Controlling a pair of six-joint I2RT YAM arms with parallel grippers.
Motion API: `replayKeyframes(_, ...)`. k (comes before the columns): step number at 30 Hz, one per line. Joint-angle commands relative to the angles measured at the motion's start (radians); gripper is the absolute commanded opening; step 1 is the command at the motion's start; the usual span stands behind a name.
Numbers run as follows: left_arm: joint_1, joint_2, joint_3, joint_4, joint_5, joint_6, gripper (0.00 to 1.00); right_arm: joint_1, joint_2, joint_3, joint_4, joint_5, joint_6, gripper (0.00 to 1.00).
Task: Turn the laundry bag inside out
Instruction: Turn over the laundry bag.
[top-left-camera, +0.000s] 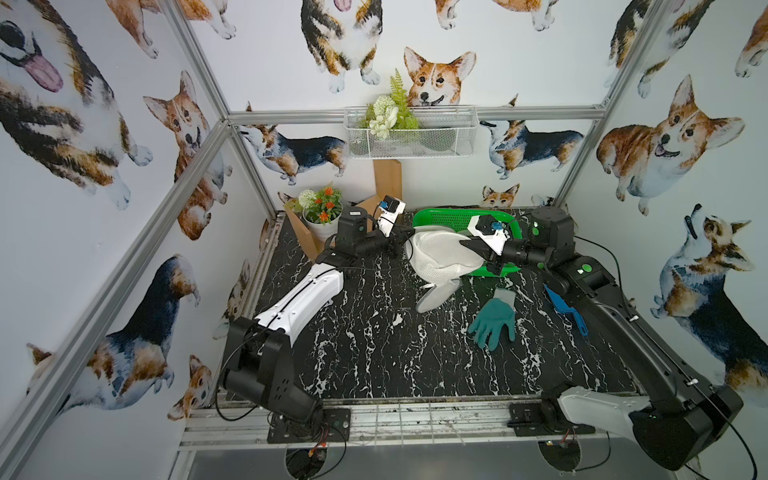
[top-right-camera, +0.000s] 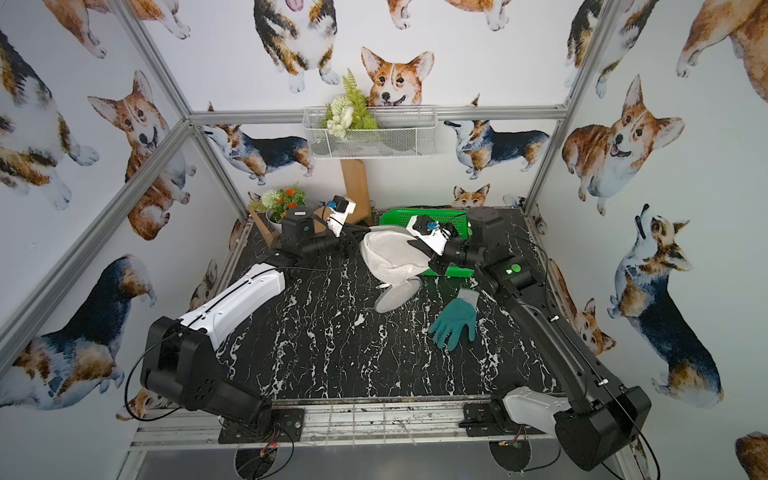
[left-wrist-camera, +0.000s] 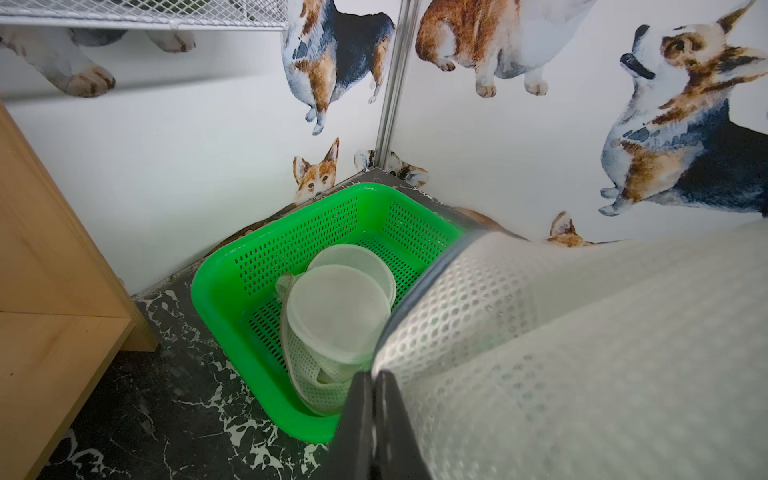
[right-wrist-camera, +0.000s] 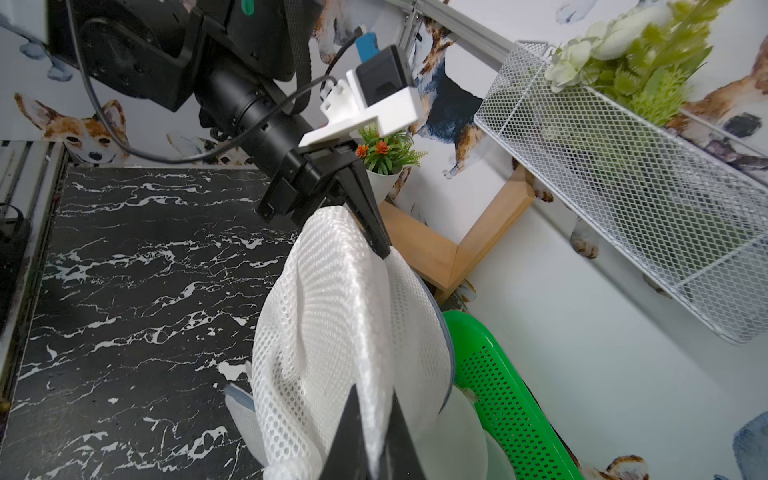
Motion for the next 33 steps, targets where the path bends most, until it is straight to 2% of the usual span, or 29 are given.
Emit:
replayKeyframes(1,0.005,0.004,-0.019,0.011,-0.072,-0.023,0.11,-0.003,0.005,-0.016,0.223,-0.021,0.196,0.00)
replayKeyframes(3,0.005,-0.016,-0.026,0.049,-0.122,-0.030,0.26,-0.005,0.009,-0.040,0.275,-0.001,0.280,0.00)
replayKeyframes(5,0.012,-0.052,-0.026,0.076,-0.222,-0.008,0.50,-0.005,0.020,-0.052,0.296,0.021,0.344,0.00)
replayKeyframes(8,0.047,-0.104,-0.038,0.102,-0.339,0.019,0.63,-0.004,0.034,-0.067,0.332,0.066,0.455,0.00)
replayKeyframes(11,0.084,-0.154,-0.068,0.104,-0.374,0.028,0.65,-0.005,0.055,-0.068,0.368,0.110,0.571,0.00)
replayKeyframes(13,0.100,-0.188,-0.100,0.112,-0.336,0.022,0.66,-0.004,0.067,-0.068,0.394,0.139,0.643,0.00)
replayKeyframes(15,0.106,-0.219,-0.137,0.123,-0.252,0.007,0.66,-0.004,0.075,-0.069,0.420,0.158,0.704,0.00)
replayKeyframes(17,0.106,-0.246,-0.193,0.185,-0.099,-0.032,0.67,-0.004,0.082,-0.076,0.458,0.158,0.754,0.00)
replayKeyframes(19,0.099,-0.256,-0.242,0.264,0.004,-0.090,0.70,-0.007,0.087,-0.083,0.494,0.128,0.784,0.00)
replayKeyframes(24,0.081,-0.209,-0.278,0.273,0.086,-0.081,0.74,-0.019,0.091,-0.100,0.564,-0.009,0.801,0.00)
replayKeyframes(29,0.081,-0.152,-0.275,0.351,0.253,-0.119,0.74,-0.051,0.094,-0.094,0.598,-0.127,0.829,0.00)
replayKeyframes(31,0.081,-0.130,-0.275,0.409,0.306,-0.169,0.70,-0.056,0.094,-0.094,0.608,-0.161,0.833,0.00)
replayKeyframes(33,0.080,-0.115,-0.268,0.439,0.335,-0.197,0.62,-0.057,0.094,-0.093,0.608,-0.178,0.836,0.00)
